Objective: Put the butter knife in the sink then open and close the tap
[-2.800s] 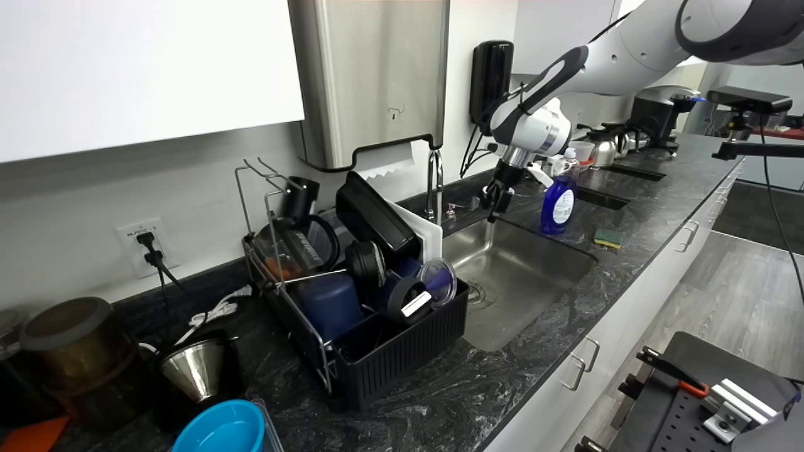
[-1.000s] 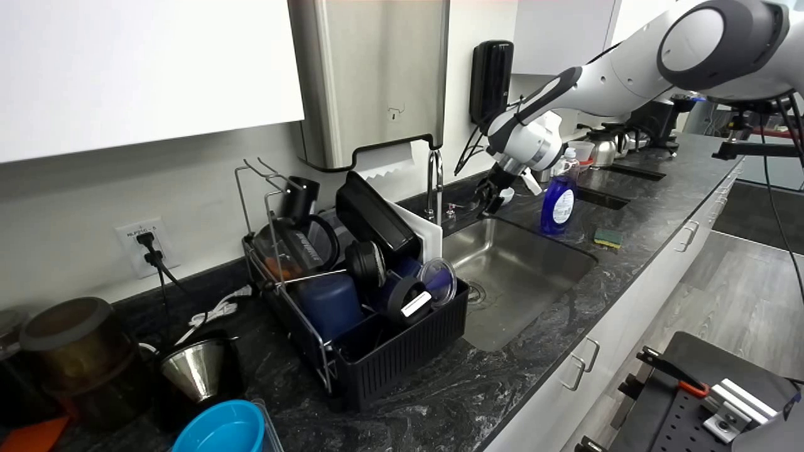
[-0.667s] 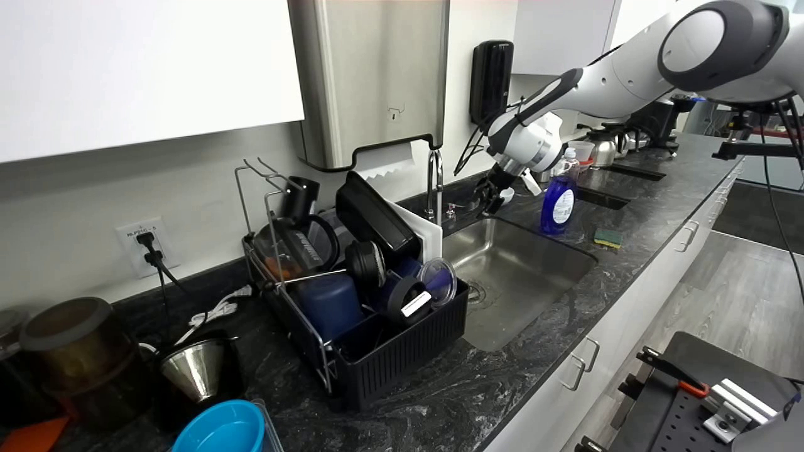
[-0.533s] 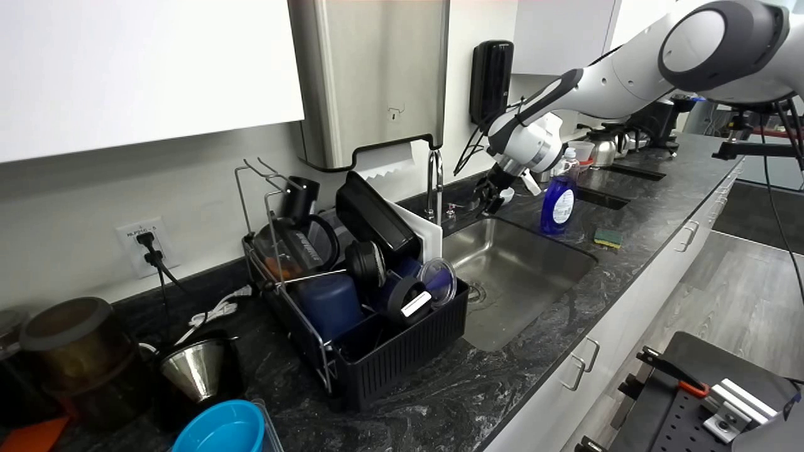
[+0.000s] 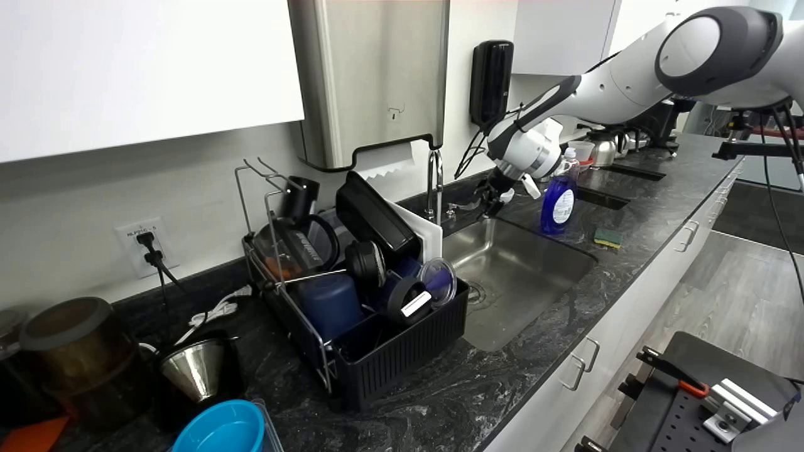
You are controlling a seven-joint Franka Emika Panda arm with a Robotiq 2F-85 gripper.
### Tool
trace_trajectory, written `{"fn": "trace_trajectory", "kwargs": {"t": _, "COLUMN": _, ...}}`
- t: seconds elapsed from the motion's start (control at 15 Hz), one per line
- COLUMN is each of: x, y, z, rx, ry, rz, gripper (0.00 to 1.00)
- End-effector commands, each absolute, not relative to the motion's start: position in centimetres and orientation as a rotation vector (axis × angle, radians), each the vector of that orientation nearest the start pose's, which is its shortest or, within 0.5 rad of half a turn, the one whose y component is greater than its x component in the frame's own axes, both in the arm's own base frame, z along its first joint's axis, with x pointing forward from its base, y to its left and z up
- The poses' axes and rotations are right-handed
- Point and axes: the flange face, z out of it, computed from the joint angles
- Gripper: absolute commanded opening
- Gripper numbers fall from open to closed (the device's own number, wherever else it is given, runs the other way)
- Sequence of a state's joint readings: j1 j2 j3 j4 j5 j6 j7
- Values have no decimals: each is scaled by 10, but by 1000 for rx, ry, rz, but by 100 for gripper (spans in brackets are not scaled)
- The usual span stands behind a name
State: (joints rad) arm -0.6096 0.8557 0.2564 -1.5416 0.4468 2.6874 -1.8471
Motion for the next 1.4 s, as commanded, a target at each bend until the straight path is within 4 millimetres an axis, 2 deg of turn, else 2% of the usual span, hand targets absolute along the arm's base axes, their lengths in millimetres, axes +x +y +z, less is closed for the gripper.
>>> {"fn": "trace_trajectory", "kwargs": {"t": 0.0, "x": 669, "y": -306, "z": 178, "rx": -2747, "ry": -1500, "rz": -848, "gripper": 100}}
{"fn": "trace_trajectory", "kwargs": {"t": 1.33, "x": 674, "y": -311, "z": 169, "rx": -2781, "ry": -1583, "rz": -924, "gripper": 100}}
